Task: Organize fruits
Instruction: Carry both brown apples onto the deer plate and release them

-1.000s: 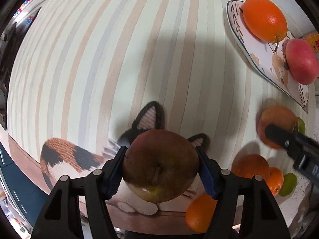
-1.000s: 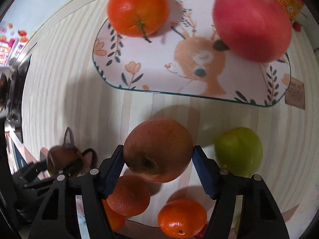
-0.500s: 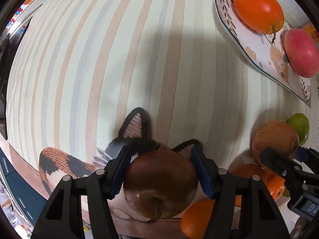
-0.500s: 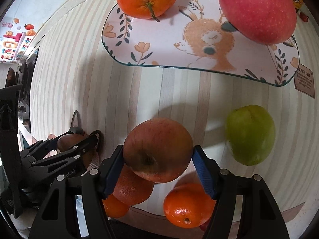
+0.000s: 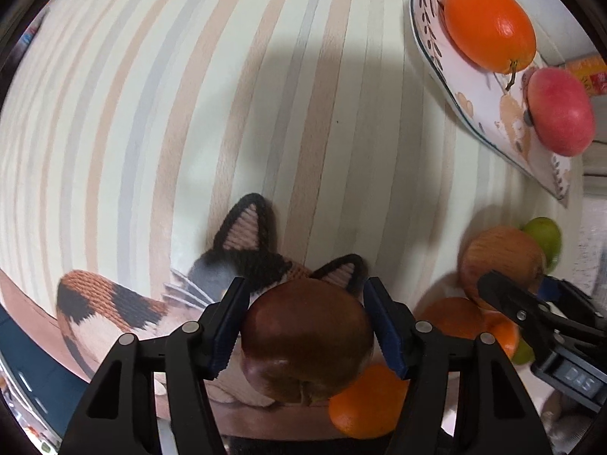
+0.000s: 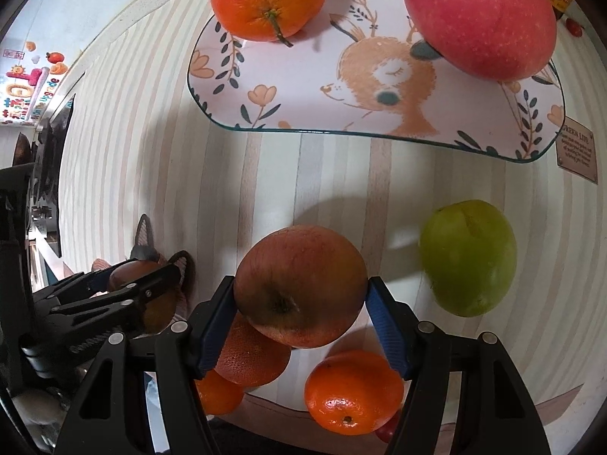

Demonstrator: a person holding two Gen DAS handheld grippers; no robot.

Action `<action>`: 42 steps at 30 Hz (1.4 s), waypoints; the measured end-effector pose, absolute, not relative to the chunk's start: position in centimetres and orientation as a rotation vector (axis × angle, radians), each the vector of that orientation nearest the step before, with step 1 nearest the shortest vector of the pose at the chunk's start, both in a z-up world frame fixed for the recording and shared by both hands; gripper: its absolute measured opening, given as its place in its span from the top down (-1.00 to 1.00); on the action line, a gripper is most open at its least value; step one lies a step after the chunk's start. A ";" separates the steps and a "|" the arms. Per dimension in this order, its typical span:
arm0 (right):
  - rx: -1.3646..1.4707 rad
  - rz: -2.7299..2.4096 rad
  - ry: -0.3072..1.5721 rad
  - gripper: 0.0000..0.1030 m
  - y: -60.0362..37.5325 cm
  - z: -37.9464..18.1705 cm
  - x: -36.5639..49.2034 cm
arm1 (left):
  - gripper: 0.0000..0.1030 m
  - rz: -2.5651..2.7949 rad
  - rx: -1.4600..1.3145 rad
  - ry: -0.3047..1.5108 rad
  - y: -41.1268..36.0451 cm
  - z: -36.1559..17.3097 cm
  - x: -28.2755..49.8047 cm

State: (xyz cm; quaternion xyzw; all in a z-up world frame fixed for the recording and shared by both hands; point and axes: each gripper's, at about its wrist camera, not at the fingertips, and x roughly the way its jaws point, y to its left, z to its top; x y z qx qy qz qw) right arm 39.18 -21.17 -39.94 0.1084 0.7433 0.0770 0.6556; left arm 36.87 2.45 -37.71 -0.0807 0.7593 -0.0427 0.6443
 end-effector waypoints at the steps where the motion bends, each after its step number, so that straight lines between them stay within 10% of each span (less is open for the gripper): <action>1: 0.250 0.173 1.687 -0.37 -21.3 -39.9 39.3 | -0.17 -0.109 -0.206 1.740 2.8 -37.6 36.9; 42: 0.198 0.173 1.718 -0.38 -20.4 -40.6 39.1 | -0.17 -0.125 -0.154 1.780 1.2 -37.2 31.6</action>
